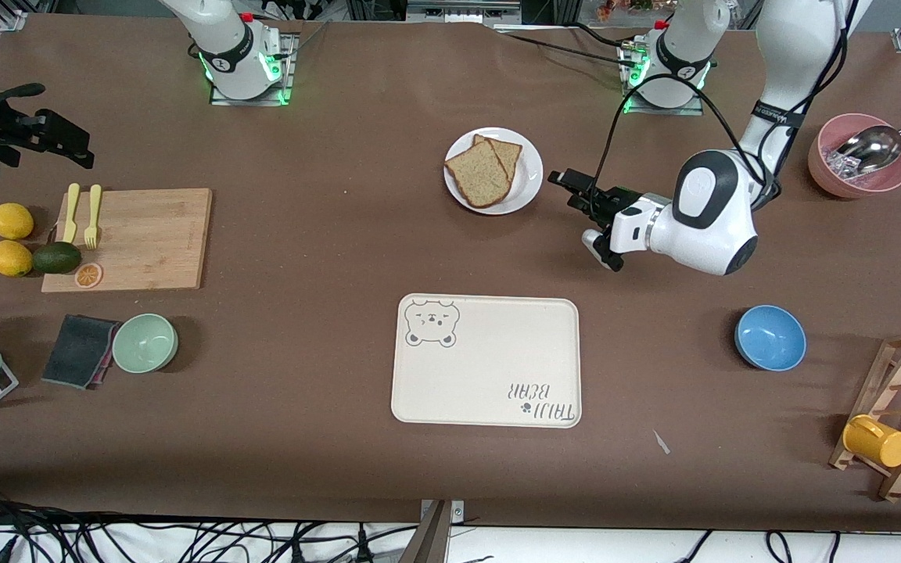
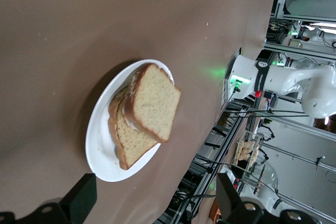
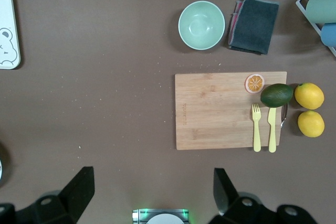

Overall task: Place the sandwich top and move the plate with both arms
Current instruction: 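Grasp the white plate rim with the left gripper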

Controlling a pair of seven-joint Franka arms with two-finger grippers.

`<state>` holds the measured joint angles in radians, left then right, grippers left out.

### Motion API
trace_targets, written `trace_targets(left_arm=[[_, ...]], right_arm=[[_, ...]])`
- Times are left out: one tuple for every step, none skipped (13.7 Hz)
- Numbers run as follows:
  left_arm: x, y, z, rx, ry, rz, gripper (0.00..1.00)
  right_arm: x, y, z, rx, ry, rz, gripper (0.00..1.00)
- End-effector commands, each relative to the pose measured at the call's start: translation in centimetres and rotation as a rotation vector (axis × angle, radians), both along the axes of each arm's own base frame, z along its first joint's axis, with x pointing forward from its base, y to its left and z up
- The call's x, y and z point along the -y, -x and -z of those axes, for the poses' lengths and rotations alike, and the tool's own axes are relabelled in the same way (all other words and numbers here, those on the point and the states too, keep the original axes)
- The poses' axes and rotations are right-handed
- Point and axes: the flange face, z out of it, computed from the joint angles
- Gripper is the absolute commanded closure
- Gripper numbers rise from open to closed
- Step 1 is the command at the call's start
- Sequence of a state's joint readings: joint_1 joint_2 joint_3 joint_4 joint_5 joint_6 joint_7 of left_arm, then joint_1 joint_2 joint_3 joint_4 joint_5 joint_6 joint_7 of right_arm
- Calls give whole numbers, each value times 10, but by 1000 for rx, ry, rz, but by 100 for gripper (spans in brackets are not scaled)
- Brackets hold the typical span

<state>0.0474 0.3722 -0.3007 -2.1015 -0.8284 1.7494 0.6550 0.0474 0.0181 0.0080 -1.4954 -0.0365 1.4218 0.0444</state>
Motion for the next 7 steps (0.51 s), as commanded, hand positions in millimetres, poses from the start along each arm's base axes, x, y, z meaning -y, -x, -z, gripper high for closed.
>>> trace_targets(left_arm=[[-5, 25, 21, 45, 94, -46, 1], [-4, 32, 29, 49, 78, -56, 1], [-5, 35, 34, 59, 58, -63, 1], [-1, 42, 44, 75, 27, -63, 1], [2, 51, 56, 110, 0, -69, 1], [7, 61, 62, 117, 14, -83, 1], [7, 69, 71, 112, 34, -99, 1]], right_arm=[[-1, 3, -1, 9, 14, 2, 0], [-3, 2, 0, 9, 14, -1, 0], [-4, 2, 1, 7, 14, -2, 0], [-5, 1, 0, 12, 14, -4, 0], [-6, 1, -1, 16, 14, -7, 0], [-6, 1, -1, 19, 15, -9, 0], [-7, 0, 0, 19, 13, -9, 0]])
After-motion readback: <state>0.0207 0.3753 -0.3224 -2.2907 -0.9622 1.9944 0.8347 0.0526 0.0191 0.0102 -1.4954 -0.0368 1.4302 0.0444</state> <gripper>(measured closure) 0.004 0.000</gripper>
